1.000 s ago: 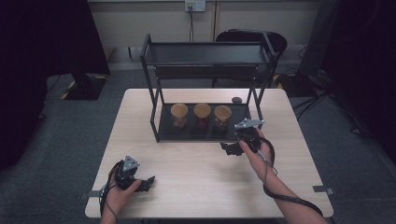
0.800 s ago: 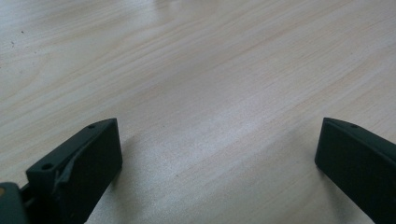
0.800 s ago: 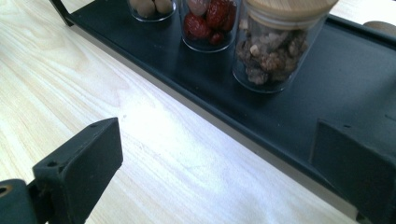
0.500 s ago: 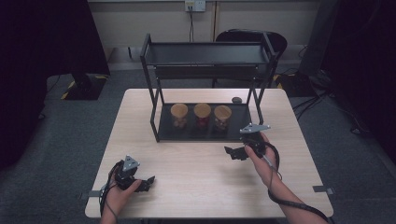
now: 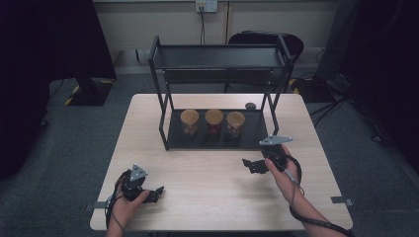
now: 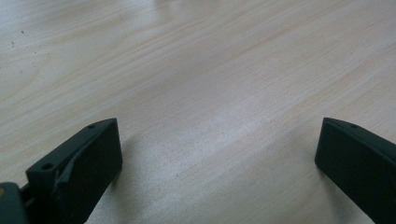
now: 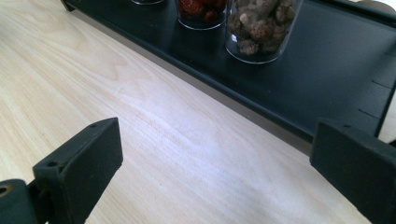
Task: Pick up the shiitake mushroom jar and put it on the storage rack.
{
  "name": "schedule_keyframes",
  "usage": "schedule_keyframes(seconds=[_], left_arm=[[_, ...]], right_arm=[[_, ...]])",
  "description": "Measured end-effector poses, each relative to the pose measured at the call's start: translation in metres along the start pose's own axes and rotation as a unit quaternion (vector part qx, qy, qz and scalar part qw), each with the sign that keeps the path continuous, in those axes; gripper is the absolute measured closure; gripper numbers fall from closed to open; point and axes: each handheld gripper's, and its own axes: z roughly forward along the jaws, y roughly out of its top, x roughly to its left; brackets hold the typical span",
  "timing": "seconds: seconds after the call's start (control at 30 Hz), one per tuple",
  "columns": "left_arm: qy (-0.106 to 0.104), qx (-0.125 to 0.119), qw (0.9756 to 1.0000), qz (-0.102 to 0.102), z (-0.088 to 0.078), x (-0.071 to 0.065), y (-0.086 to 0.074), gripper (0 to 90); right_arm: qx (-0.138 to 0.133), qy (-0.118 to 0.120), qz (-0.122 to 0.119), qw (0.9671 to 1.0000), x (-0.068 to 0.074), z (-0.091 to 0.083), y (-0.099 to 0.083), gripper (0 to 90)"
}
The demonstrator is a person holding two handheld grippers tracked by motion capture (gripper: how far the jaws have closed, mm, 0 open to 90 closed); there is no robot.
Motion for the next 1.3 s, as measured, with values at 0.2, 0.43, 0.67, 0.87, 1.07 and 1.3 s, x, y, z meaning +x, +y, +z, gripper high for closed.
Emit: schedule_keyframes(seconds=[0.2, 0.43, 0.67, 0.87, 1.07, 1.3], left_arm=[[0.0, 0.0, 1.0, 0.0, 0.0, 0.0, 0.0, 0.3], [0.0, 0.0, 1.0, 0.0, 0.0, 0.0, 0.0, 0.3], [0.0, 0.0, 1.0, 0.0, 0.0, 0.0, 0.0, 0.2], [0.0, 0.0, 1.0, 0.0, 0.0, 0.0, 0.0, 0.2], [0.0, 0.0, 1.0, 0.0, 0.0, 0.0, 0.0, 0.2], [0.0, 0.0, 1.0, 0.0, 0.0, 0.0, 0.0, 0.3]], right_arm=[[0.002, 0.001, 0.001, 1.0, -0.003, -0.007, -0.01, 1.8], [0.001, 0.002, 0.006, 1.0, -0.006, -0.012, -0.023, 1.8], [0.0, 0.0, 0.001, 1.0, -0.009, -0.017, -0.032, 1.8], [-0.002, 0.001, -0.003, 1.0, -0.011, -0.024, -0.037, 1.7], [0.006, -0.003, -0.01, 0.9999, -0.015, -0.028, -0.047, 1.7], [0.009, -0.004, -0.006, 0.9999, -0.023, -0.035, -0.058, 1.7]])
